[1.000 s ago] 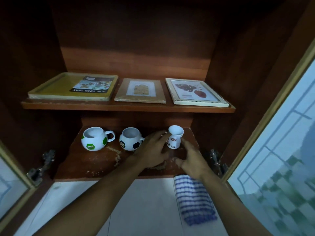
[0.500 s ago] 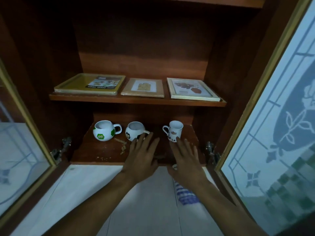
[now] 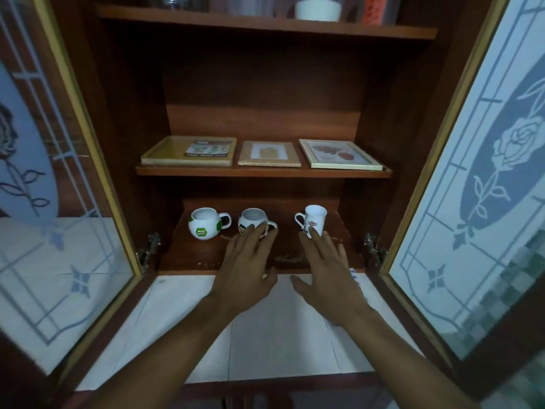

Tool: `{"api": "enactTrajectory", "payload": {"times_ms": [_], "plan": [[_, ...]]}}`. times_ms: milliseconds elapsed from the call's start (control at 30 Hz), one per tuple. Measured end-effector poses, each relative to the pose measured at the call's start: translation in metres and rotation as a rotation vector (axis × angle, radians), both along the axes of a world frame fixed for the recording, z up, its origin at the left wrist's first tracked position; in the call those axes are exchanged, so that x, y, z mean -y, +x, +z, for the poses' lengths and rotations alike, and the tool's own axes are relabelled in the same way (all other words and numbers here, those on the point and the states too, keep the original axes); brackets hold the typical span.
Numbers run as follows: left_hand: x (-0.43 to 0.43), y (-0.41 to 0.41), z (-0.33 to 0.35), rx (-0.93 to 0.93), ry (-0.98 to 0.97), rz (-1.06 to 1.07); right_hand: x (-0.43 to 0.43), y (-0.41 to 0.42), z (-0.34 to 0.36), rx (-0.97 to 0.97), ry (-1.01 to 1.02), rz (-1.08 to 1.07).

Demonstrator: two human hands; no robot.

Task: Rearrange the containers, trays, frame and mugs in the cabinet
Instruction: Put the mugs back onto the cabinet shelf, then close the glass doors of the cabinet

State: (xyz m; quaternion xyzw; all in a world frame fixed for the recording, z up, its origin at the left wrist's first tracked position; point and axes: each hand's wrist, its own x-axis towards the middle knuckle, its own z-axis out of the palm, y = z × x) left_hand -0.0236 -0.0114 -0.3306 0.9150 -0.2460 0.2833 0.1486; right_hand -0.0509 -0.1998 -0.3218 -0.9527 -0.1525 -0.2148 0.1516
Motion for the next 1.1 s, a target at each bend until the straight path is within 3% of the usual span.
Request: {"api": "enactTrajectory", "payload": {"times_ms": [333,600,867,1100], "plan": [[-0.014,-0.031,0.051,0.134,-0.140,-0.010,-0.025,-0.026,0.049,0.037,0.270,0.131],[-0.040,-0.064,0.150,0.284,-0.342,0.012,-0.057,-0.044,0.149,0.262,0.501,0.329],[-0.077,-0.093,0.231,0.490,-0.348,0.090,-0.113,-0.064,0.234,0.327,0.746,0.593],[-0.119,-0.121,0.265,0.632,-0.340,0.158,-0.158,-0.067,0.270,0.269,0.783,0.786]]}}
